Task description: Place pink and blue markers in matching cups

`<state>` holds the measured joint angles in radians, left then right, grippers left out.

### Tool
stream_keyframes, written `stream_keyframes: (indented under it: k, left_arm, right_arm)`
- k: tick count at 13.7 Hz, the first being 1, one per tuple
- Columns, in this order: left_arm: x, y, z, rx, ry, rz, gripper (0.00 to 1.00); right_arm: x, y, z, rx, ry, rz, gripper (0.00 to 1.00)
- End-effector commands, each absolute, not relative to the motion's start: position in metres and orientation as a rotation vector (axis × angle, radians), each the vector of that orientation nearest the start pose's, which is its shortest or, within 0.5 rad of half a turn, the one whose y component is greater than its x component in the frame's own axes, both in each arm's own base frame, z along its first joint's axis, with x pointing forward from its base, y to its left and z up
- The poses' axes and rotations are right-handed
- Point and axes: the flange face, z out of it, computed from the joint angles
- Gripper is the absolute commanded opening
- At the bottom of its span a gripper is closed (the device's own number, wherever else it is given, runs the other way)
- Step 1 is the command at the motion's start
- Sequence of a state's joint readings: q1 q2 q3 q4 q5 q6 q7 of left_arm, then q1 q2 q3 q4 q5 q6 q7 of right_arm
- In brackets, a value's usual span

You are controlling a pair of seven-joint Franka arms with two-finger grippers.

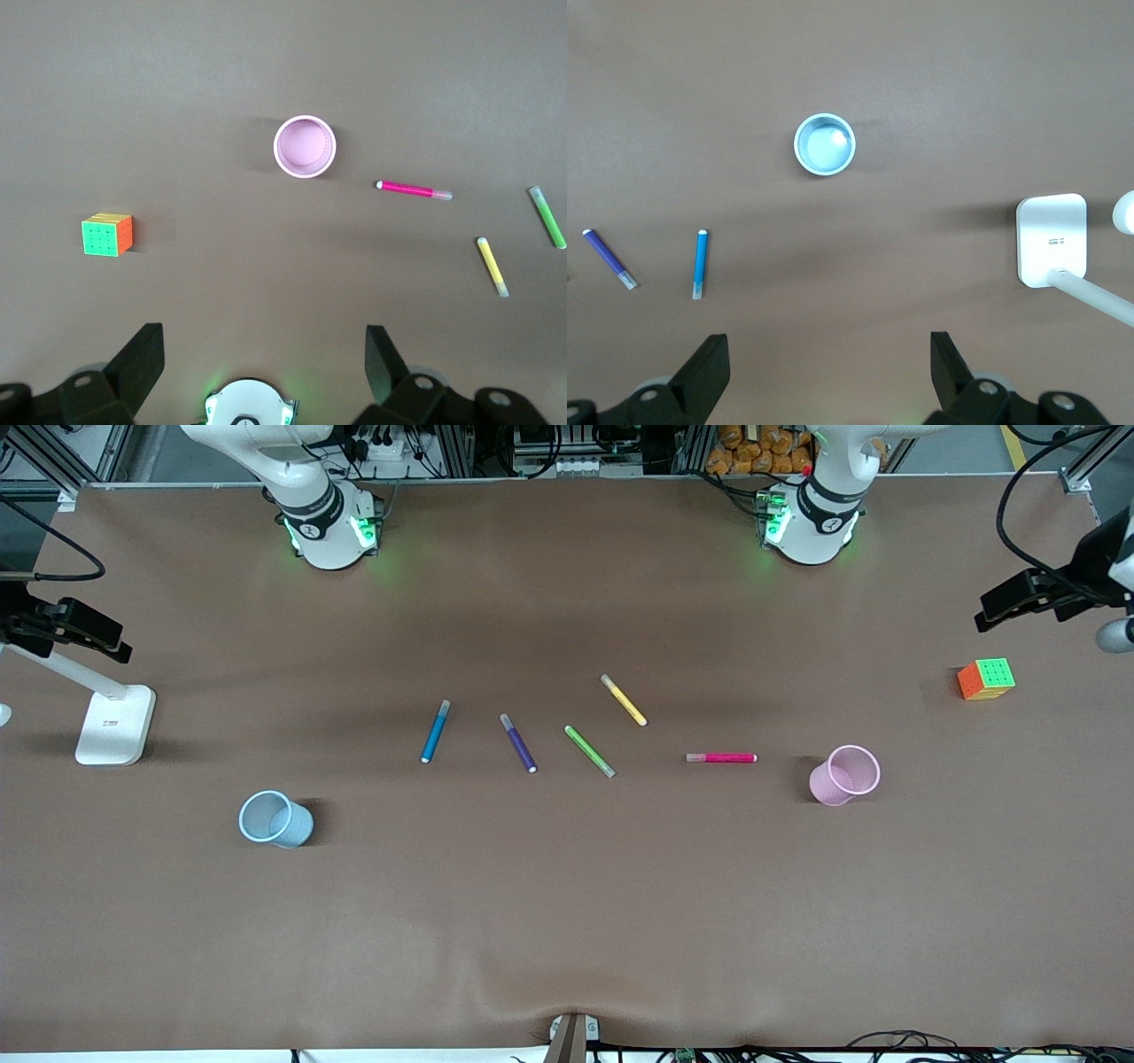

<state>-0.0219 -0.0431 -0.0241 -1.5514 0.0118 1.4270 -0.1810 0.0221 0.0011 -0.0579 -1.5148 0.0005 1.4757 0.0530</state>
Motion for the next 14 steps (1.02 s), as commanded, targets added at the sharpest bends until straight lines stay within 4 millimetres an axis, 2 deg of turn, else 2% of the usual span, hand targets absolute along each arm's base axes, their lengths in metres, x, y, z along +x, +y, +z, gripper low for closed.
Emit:
stream_keyframes:
  k: [1,6,10,11,14]
  left_arm:
    - [0.522,-0.028,0.646,-3.101,-0.248,0.124,1.00]
    - [0.527,-0.024,0.648,-3.107,-0.206,0.121,1.00]
    - [0.533,-0.023,0.637,-3.116,-0.202,0.152,1.00]
    - [0.537,-0.026,0.629,-3.116,-0.194,0.176,1.00]
    - [0.552,-0.055,0.600,-3.104,-0.111,0.201,1.00]
  right_arm:
    - [0.544,-0.017,0.646,-3.146,0.158,0.058,1.00]
    - [0.545,-0.014,0.646,-3.143,0.153,0.058,1.00]
    - [0.545,-0.014,0.646,-3.143,0.153,0.058,1.00]
    - [0.545,-0.014,0.646,-3.143,0.153,0.058,1.00]
    - [0.545,-0.014,0.646,-3.141,0.152,0.058,1.00]
